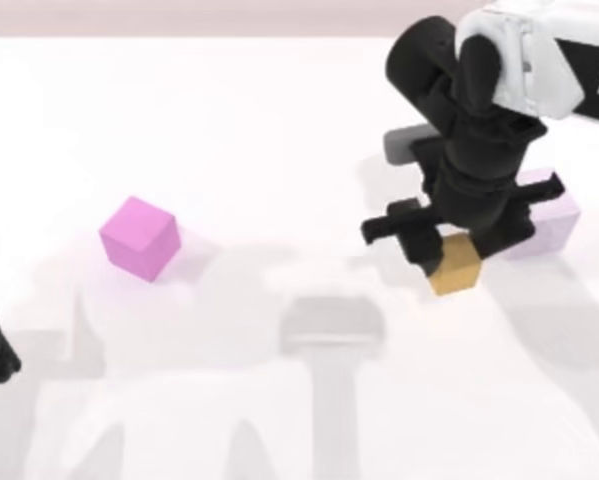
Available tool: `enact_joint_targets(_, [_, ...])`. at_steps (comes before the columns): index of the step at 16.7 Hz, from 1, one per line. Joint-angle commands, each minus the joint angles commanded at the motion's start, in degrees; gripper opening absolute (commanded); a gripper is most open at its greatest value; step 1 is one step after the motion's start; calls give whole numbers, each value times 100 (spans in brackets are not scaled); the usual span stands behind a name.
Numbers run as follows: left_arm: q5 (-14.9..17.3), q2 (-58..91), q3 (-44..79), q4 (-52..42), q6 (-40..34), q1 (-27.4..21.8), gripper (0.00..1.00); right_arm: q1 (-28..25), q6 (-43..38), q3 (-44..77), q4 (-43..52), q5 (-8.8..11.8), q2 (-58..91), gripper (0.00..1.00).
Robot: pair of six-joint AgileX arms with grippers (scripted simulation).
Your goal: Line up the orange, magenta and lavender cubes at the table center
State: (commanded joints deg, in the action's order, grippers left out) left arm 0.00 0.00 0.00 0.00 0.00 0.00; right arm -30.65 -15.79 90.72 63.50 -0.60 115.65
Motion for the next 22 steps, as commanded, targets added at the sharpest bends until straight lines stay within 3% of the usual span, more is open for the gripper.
enact_joint_targets(4, [0,0,0,0,0,0,100,-290,-1388,-79,132,-38,-172,0])
enact_joint_targets(7, [0,0,0,0,0,0,100,-407,-1857,-136,146,-56,-316,0])
enact_joint_targets(13, [0,0,0,0,0,0,100,-394,-1889,-200,40,-51,-279,0])
enact_joint_targets(22, [0,0,0,0,0,0,100,-447,-1927,-1159,-1311,-62,110,0])
